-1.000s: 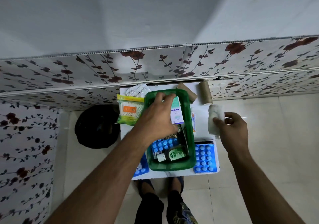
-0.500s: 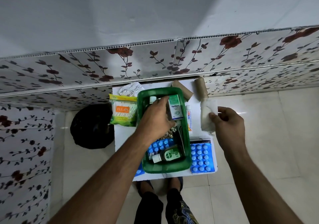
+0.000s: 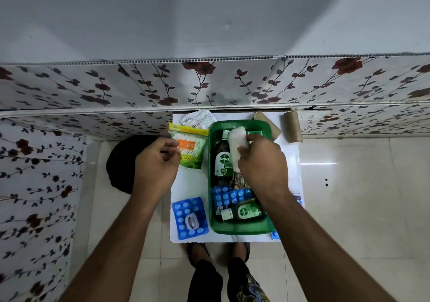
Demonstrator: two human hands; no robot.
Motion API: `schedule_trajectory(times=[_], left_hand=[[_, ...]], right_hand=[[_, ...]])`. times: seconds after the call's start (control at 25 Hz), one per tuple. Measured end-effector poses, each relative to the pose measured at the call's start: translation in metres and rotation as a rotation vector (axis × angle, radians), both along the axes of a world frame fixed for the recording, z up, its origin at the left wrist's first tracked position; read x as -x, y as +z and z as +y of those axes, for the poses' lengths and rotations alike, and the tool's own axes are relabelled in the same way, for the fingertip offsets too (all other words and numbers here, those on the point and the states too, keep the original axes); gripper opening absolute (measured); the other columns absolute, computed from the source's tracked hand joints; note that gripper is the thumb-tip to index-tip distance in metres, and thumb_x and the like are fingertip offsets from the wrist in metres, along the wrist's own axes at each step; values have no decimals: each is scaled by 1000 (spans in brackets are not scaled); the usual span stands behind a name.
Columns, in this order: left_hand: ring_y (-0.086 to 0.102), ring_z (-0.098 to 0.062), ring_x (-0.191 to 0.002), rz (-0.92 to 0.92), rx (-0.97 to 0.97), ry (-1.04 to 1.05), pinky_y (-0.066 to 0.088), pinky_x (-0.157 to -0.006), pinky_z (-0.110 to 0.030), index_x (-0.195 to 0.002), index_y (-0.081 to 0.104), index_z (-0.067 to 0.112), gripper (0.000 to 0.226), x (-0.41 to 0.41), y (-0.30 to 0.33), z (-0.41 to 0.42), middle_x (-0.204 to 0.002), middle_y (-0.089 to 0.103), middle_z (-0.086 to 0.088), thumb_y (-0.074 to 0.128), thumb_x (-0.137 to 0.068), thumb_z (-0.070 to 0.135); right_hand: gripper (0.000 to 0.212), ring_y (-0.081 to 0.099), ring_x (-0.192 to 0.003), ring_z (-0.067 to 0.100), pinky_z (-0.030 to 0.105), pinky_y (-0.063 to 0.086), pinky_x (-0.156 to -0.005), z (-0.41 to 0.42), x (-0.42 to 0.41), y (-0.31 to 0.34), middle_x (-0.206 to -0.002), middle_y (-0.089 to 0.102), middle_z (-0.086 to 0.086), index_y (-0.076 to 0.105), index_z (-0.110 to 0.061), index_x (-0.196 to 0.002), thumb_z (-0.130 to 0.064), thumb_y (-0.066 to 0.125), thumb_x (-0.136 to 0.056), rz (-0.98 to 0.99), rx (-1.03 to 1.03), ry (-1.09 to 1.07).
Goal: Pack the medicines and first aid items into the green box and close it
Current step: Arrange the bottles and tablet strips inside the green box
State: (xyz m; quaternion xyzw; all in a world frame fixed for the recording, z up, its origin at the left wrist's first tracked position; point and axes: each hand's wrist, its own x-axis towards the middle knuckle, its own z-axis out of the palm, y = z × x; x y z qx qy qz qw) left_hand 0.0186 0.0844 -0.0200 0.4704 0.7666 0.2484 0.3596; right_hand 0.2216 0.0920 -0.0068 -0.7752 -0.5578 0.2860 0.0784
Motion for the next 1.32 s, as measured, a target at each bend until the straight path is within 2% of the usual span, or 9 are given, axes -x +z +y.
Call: schedule_trajectory(times=[0.08,0.2,0.4,0.52,0.64,0.76,0.96,1.2,1.32], left_hand=[[62,4,-72,32,8,-50,40,-63,-1,-98,69,18,16,5,-9,-8,-86,68,7,65,-85,8],[65,-5,-80,40,27,-88,45,-67,-12,-99,69,20,18,10,-15,-19,-90,69,5,65,-85,9],[66,-8,-82,28,13,-89,52,-74,-26,-100,69,18,19,18,-18,-25,-90,70,4,66,-84,8],[65,-5,-78,35,55,-154,48,-69,-19,-96,68,21,18,24,-17,-36,-88,68,6,72,-80,12],[61,-6,-79,66,187,-412,52,-71,-28,-96,65,29,30,26,-17,-68,-92,61,12,81,-71,27],[58,-8,-95,195,272,-612,51,-77,-32,-110,59,34,47,21,-20,-100,-106,56,14,78,-68,38],[53,-14,-106,297,251,-642,49,-75,-31,-118,54,30,53,16,-29,-110,-112,51,10,77,-71,32],[58,-18,-100,308,220,-671,48,-72,-29,-115,59,25,45,7,-38,-120,-107,56,7,70,-72,26],[61,-13,-90,235,154,-541,48,-69,-23,-111,63,25,43,14,-14,-112,-100,59,11,72,-69,27]], right_hand=[[23,65,-91,35,30,35,-63,2,6,-6,-102,66,13,59,-9,-108,-22,59,-89,-115,-29,97],[32,65,-88,36,31,36,-60,-4,7,-10,-109,58,13,56,-12,-117,-15,62,-85,-203,-46,162],[28,65,-89,36,33,42,-63,-10,11,-17,-106,61,14,59,-9,-114,-10,58,-86,-190,-25,284],[28,66,-84,33,35,50,-69,-17,-4,-1,-103,67,10,66,-15,-114,-22,60,-88,-65,-191,147],[17,67,-70,21,29,47,-64,-34,-42,17,-87,71,-3,70,-21,-101,-25,60,-87,105,-306,-200],[21,66,-77,22,27,42,-68,-46,-85,-5,-90,71,-2,70,-21,-103,-15,61,-84,60,-166,-305],[71,64,-99,29,45,54,-85,-45,-90,-43,-127,51,8,46,-30,-139,-18,75,-75,44,195,91],[46,64,-92,30,41,53,-80,-43,-77,-58,-106,69,4,51,-25,-130,-19,57,-85,124,116,-119],[42,65,-96,31,32,48,-78,-36,-75,-64,-104,73,10,56,-20,-125,-14,55,-83,178,133,-235]])
